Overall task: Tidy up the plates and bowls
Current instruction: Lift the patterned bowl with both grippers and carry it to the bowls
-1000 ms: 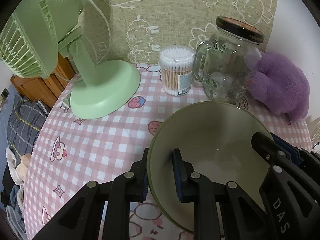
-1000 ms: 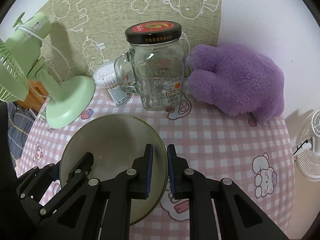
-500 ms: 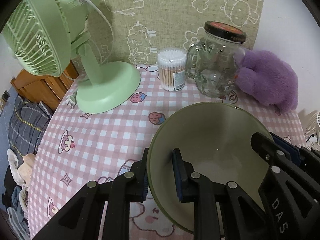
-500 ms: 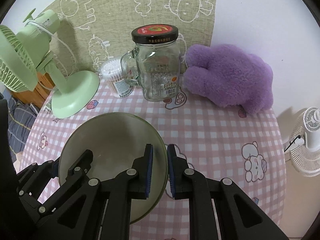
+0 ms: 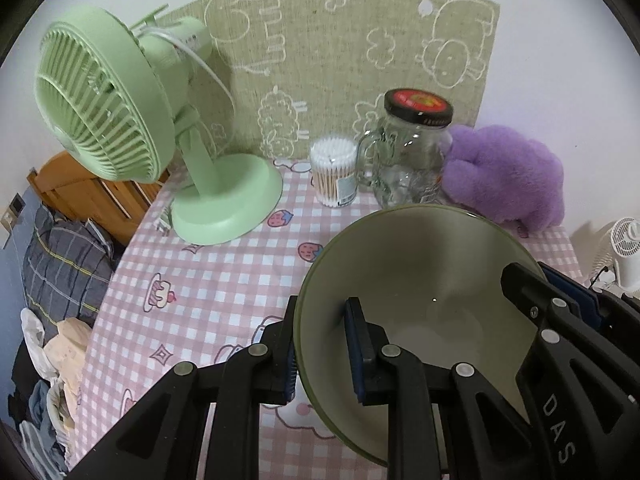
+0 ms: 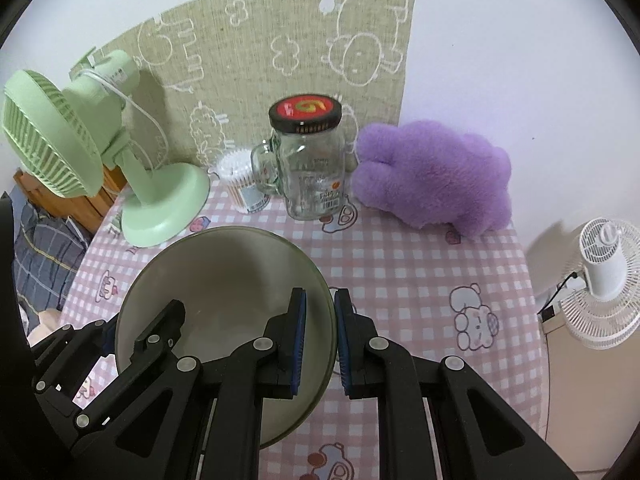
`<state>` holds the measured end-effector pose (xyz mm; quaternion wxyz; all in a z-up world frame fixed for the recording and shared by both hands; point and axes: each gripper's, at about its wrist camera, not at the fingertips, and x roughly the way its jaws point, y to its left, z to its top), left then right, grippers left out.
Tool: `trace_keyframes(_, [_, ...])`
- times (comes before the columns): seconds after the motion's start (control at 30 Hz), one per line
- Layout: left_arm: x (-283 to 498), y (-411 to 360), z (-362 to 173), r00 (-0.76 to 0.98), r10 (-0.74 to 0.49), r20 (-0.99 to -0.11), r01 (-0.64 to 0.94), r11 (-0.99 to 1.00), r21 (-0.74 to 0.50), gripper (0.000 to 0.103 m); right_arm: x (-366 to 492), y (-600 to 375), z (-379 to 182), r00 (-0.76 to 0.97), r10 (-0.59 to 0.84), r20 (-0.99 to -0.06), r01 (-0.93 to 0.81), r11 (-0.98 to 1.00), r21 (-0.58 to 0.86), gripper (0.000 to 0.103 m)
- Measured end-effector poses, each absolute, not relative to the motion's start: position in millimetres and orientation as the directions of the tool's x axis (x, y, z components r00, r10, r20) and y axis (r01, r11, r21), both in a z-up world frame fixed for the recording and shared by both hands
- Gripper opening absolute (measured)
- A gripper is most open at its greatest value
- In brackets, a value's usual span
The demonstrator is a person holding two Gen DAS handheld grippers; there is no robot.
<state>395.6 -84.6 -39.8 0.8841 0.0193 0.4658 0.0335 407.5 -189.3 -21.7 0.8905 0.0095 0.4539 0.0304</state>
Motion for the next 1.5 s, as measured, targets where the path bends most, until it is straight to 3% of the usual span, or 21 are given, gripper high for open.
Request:
trace_keyframes(0.67, [335, -100, 6, 0.589, -0.013, -0.808, 0.066, 0.997, 0.032, 0.018, 327, -201, 32, 0.626, -0.027, -0.779, 0.051, 0.999, 0.006, 0.018])
trace_keyframes(1.5, [217, -114, 16, 0.573, -0.119, -0.811, 0.231, 0.973, 0.02, 0.019, 190, -200, 43, 0.618, -0.144, -0.772, 0.201, 0.979, -0.022, 0.018])
